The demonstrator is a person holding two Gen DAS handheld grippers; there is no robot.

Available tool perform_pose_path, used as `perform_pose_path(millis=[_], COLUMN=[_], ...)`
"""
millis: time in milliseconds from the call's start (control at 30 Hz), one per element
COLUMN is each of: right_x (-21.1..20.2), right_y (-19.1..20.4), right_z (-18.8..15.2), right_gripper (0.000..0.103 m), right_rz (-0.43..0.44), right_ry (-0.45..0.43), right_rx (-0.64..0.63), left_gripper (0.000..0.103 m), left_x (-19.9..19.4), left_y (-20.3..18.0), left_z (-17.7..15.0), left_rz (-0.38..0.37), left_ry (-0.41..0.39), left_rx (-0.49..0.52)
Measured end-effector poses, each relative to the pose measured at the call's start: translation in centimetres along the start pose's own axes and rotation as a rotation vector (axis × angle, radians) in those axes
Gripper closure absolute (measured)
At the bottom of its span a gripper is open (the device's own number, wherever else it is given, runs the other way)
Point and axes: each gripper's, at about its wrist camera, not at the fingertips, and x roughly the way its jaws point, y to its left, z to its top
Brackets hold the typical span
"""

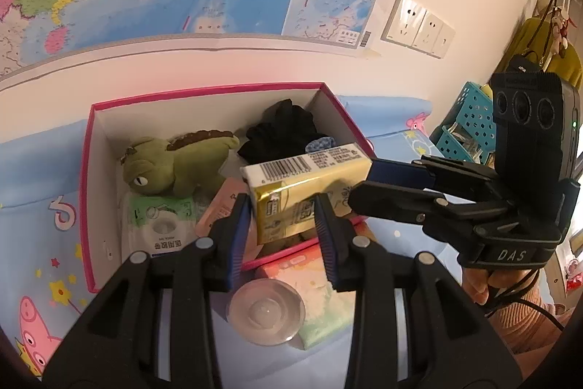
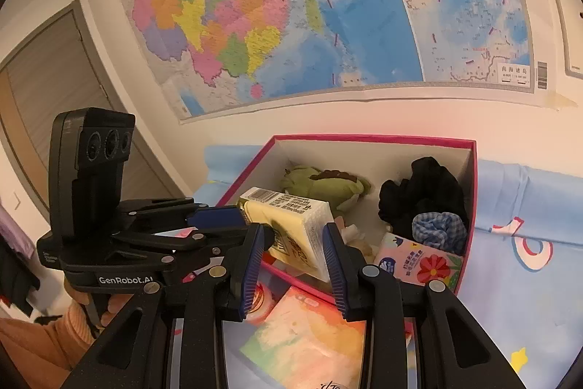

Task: Organize soft objects
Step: 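Lower the soap box into the pink box and open the right gripper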

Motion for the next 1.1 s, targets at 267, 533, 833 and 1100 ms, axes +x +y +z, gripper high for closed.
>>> perform_pose_path(millis=[267, 533, 833, 1100], right_x=[0.8, 1.3, 2.0, 2.6], right_y=[-0.6, -1.0, -1.4, -1.8], right_z=[0.2, 0.5, 0.7, 0.7], right_gripper=[0.068, 0.068, 0.067, 0.067], right_rz=[-0.006, -0.009, -0.016, -0.028], right_ry=[0.012, 0.018, 0.024, 0.031], right_rx=[0.009, 0.021, 0.034, 0.045], left_gripper=[0.066, 0.066, 0.066, 0.066], left_x=[0.8, 1.4, 2.2, 2.7], left_y=[0.3, 0.6, 1.1, 1.4], left_z=[0.3, 0.6, 0.8, 1.0], left_rz=[0.005, 0.011, 0.012, 0.016], left_ry=[0.012, 0.023, 0.039, 0.064], left_rx=[-0.006, -0.011, -0.026, -0.041])
